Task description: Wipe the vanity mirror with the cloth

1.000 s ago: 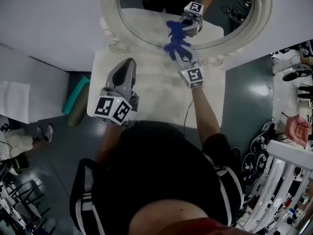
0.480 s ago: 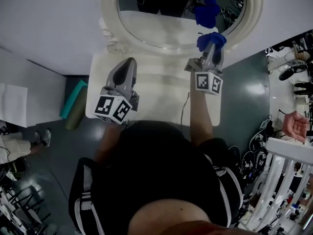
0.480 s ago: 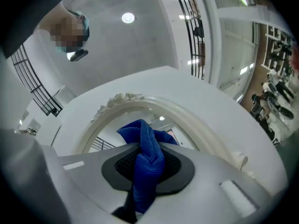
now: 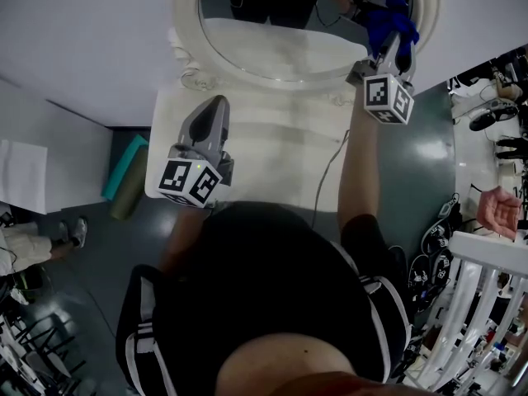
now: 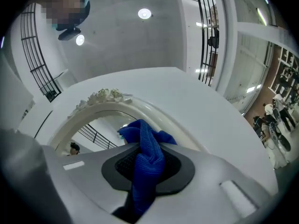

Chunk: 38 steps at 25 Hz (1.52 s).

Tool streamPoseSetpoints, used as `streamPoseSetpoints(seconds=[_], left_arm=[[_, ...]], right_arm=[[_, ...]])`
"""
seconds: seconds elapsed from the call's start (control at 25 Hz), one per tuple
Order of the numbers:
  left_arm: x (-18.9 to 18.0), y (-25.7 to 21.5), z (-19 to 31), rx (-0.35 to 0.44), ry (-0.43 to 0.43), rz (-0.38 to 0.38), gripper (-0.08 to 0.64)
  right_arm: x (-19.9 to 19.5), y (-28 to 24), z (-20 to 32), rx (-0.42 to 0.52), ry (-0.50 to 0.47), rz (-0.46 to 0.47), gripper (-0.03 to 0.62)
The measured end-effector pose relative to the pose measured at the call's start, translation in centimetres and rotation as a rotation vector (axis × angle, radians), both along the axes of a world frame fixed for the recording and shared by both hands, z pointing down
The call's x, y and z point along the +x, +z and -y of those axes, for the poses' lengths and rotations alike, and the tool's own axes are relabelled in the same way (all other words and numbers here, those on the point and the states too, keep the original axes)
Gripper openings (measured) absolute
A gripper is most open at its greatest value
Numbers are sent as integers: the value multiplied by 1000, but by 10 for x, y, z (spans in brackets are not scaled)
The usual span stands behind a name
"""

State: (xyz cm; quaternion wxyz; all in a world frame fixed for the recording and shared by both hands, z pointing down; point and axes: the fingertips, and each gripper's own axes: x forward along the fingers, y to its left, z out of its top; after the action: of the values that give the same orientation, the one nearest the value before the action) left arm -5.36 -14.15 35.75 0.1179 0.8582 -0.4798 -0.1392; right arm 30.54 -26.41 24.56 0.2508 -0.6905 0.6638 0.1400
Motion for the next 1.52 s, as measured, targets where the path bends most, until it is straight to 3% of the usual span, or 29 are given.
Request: streamPoseSetpoints(seconds=[0.28, 0.4, 0.72, 0.96, 1.04, 1.16, 1.52], left_arm=[[-11, 4, 7, -3, -22, 1, 11], [-14, 3, 7, -7, -28, 4, 11], [-10, 13, 15, -31, -25, 1, 11], [7, 11, 22, -41, 2, -1, 11], [15, 11, 23, -39, 14, 1, 11], [20, 15, 28, -42, 28, 8, 11], [30, 20, 36, -64, 44, 13, 11]], right_arm=[[-17, -25, 20, 7, 17, -62, 51], [-27, -45, 20, 20, 25, -143, 51], [-74, -79, 23, 4, 6, -564, 49], [-101, -43, 24, -11, -13, -929, 49], [-104, -14, 25, -47, -41, -1012, 49], [-105, 31, 28, -117, -90, -1055, 49], [-103, 142, 28, -258, -218, -1070, 49]])
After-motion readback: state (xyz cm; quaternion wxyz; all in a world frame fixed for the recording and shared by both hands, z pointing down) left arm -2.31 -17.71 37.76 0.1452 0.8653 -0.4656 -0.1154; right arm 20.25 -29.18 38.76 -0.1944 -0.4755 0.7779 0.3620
